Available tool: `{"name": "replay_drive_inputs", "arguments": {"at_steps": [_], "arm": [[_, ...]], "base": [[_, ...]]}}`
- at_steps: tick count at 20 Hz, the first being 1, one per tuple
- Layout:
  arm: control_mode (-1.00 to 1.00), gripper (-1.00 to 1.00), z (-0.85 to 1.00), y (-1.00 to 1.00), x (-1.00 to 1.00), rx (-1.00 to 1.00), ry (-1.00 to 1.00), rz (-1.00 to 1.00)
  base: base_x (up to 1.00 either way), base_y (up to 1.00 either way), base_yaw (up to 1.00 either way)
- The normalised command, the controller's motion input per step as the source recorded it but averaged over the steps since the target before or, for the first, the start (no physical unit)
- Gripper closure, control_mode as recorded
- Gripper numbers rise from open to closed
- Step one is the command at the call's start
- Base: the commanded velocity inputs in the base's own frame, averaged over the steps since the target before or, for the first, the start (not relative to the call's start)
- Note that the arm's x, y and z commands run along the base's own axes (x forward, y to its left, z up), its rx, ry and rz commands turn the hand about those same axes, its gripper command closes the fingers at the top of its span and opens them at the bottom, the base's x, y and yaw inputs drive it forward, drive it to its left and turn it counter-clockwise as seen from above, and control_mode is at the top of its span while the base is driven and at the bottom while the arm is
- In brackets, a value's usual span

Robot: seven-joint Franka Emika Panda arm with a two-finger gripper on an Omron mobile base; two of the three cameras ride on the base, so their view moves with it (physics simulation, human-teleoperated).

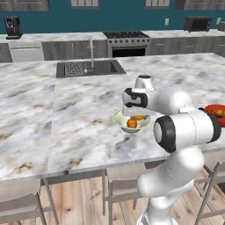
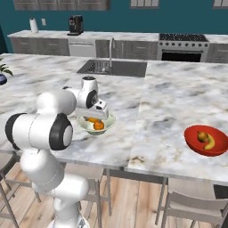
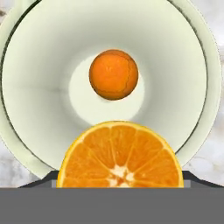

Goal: Take the fruits from the plate on the dining counter and place two fruits in each bowl.

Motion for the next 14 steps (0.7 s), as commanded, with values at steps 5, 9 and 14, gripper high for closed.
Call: {"name": "replay_drive_inputs", "arguments": {"at_steps": [5, 9, 14], "arm": [[-1.00, 1.00, -0.43, 0.00, 0.46, 0.00, 0.04, 0.00], [-1.00, 1.00, -0.51, 0.00, 0.39, 0.00, 0.02, 0.00], [-1.00, 1.00, -0.26, 0.00, 0.39, 0.00, 0.03, 0.00]], "base": [[0.00, 0.00, 0.00], [0.00, 0.00, 0.00], [0.00, 0.00, 0.00]]}}
